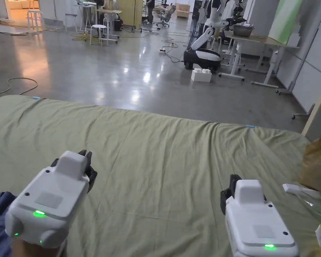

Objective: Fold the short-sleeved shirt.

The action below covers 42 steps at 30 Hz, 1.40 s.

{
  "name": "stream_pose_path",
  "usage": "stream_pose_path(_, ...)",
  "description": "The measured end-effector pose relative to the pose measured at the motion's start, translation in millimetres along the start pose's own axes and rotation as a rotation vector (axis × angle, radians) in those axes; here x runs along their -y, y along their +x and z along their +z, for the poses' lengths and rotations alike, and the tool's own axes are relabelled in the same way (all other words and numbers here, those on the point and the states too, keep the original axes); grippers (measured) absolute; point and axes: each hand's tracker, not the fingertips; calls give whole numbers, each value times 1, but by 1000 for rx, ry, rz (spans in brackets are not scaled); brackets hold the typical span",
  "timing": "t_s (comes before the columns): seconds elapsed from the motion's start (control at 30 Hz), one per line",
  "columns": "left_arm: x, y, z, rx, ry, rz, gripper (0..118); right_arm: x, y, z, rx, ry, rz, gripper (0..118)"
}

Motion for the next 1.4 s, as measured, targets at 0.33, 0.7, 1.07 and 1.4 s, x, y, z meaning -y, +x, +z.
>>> stream_pose_path(0.33, -7, -2, 14, -2, 19, 293, 7, 10, -3, 4, 41, -15, -135, 3)
stream_pose_path(0.7, 10, -74, 17, 20, -239, 192, 7, 11, -8, 3, -3, -31, -93, 3)
stream_pose_path(1.07, 108, -204, 12, -54, -699, 237, 31, 36, -36, -4, -70, -83, -12, 3)
stream_pose_path(1.4, 176, -219, -14, -227, -996, 216, 108, 47, -52, -10, -102, -106, 30, 3)
